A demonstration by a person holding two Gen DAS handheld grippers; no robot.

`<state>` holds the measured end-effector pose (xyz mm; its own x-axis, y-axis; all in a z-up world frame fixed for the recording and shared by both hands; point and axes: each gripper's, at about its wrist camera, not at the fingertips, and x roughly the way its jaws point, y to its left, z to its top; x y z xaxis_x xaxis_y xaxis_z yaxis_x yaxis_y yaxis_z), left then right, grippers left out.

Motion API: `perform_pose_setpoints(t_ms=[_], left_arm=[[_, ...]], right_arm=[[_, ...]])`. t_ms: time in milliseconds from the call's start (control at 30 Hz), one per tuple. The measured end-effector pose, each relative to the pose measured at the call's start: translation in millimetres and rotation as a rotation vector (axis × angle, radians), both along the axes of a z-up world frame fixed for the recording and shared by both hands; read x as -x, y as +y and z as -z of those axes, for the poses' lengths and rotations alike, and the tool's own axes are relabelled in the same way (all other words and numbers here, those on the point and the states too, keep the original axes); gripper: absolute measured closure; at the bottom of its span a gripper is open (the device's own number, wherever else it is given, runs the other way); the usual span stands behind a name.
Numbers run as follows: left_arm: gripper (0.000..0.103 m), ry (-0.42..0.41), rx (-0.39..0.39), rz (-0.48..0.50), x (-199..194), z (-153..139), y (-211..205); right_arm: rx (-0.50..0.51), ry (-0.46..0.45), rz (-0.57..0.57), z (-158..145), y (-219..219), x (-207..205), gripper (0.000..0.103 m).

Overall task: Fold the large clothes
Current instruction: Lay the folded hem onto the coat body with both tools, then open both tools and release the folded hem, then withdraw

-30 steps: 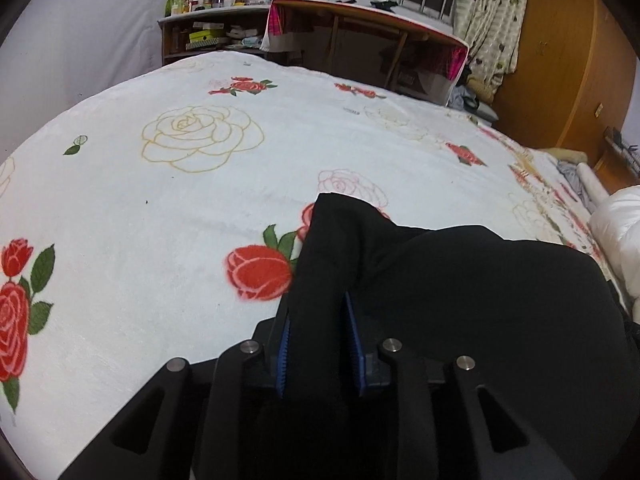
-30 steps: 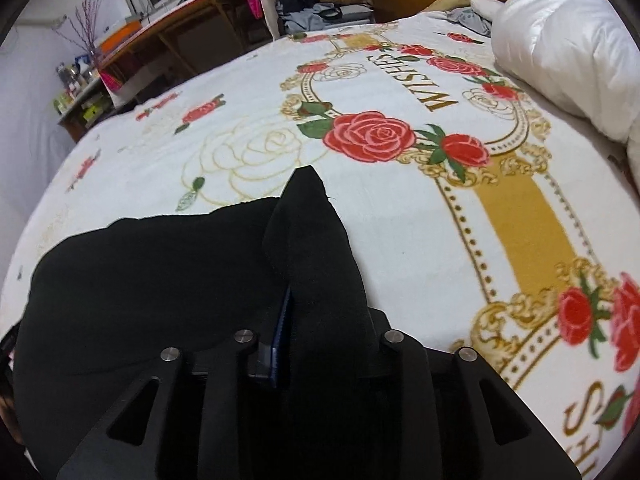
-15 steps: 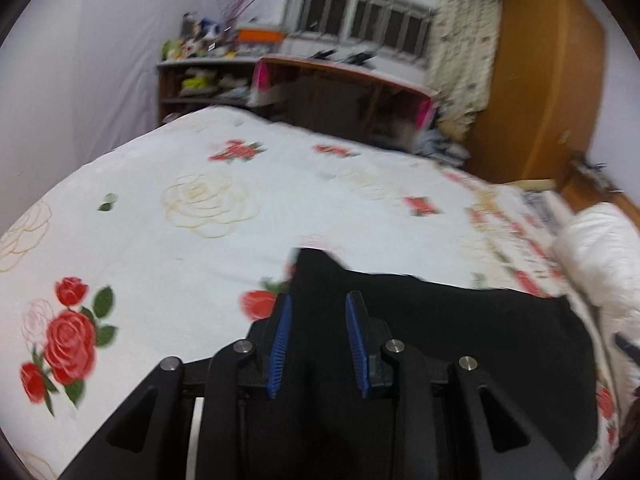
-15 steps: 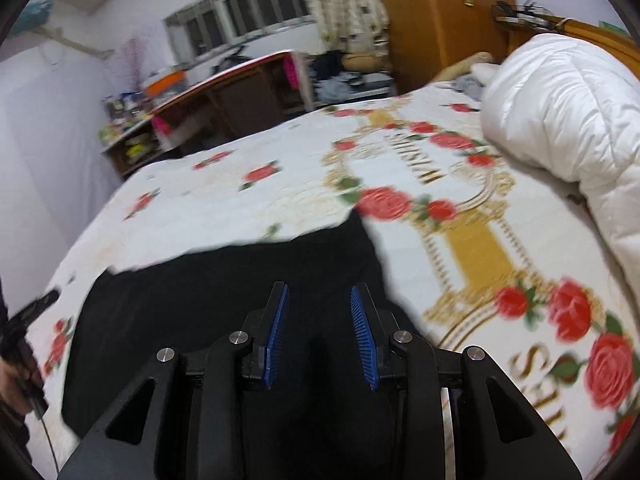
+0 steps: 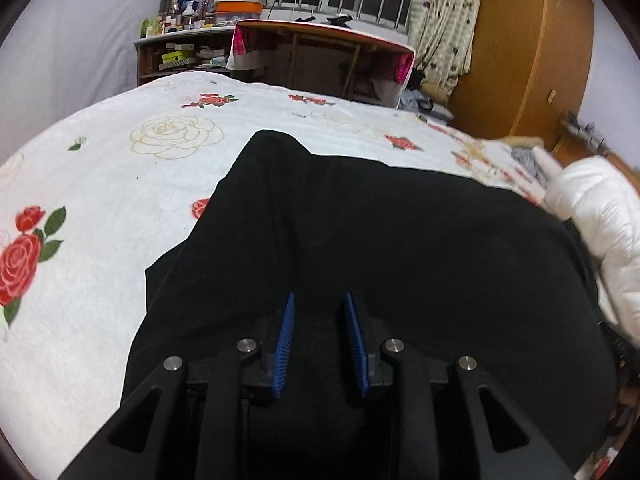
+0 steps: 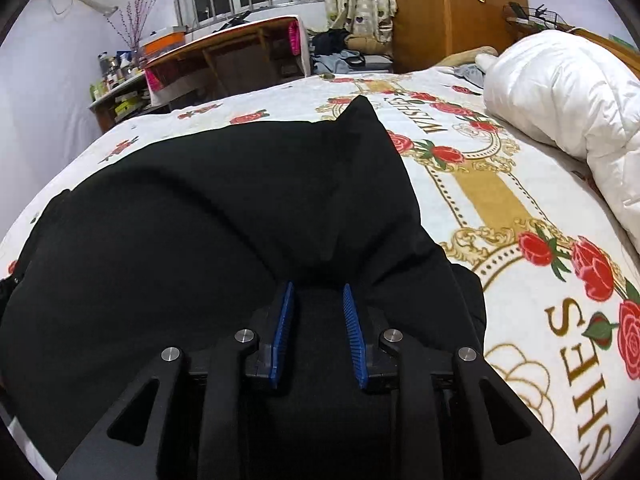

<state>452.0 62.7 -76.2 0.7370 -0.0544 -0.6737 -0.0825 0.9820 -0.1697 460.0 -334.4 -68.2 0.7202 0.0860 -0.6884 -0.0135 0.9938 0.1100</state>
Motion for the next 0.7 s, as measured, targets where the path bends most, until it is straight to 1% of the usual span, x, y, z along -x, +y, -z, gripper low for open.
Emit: perform_pose_setpoints(t_ms=[67,133,167,233,300,367,400,433,533,600,700], left_arm=[[0.074,0.026,0.0,0.003,-1.3,-8.9,0.7],[0.074,0.02,0.007,0.018,0.1,-21.5,3.2],[0.074,0.006,-0.013,0.021,-2.7,-27.7,4.9],[0.074,-0.015,-0.053,0.02,-12.9,-37.6,10.9],[0.073,-0.004,-0.072,0.0,-30.9,-36.7,18.8],[0.073,0.039,-0.07,-0.037,-46.0,-25.6,28.9],[0.073,0.056,-0.052,-0.052,-50.3,-18.9,34.5],[0.073,0.062,-0.036,-0.059,-52.5,-11.8,38.6],[0.073,0.041,-0.041,-0.063,-51.6,-1.1,36.3],[0.073,0.026,-0.061,-0.067,-49.6,2.1,31.4],[0.073,0.041,-0.074,-0.067,-53.5,4.3,28.7]], right_arm=[[0.0,0.022,0.002,-9.1,-1.9,-1.6,0.078],[0.003,0.021,-0.002,-29.8,-5.4,0.1,0.078],[0.004,0.008,-0.005,-34.6,-6.5,2.8,0.078],[-0.014,-0.011,-0.006,-48.2,-15.2,-5.4,0.077],[-0.024,-0.002,0.002,-49.9,-18.5,-16.4,0.077],[-0.017,0.049,0.014,-39.4,-23.5,-36.0,0.077],[0.004,0.083,0.029,-28.6,-26.4,-45.8,0.077],[0.012,0.096,0.031,-20.7,-28.0,-50.8,0.077],[-0.026,0.106,0.058,-0.5,-37.4,-55.7,0.077],[-0.03,0.101,0.066,2.4,-38.8,-56.3,0.077],[-0.041,0.109,0.073,6.2,-40.7,-57.9,0.077]])
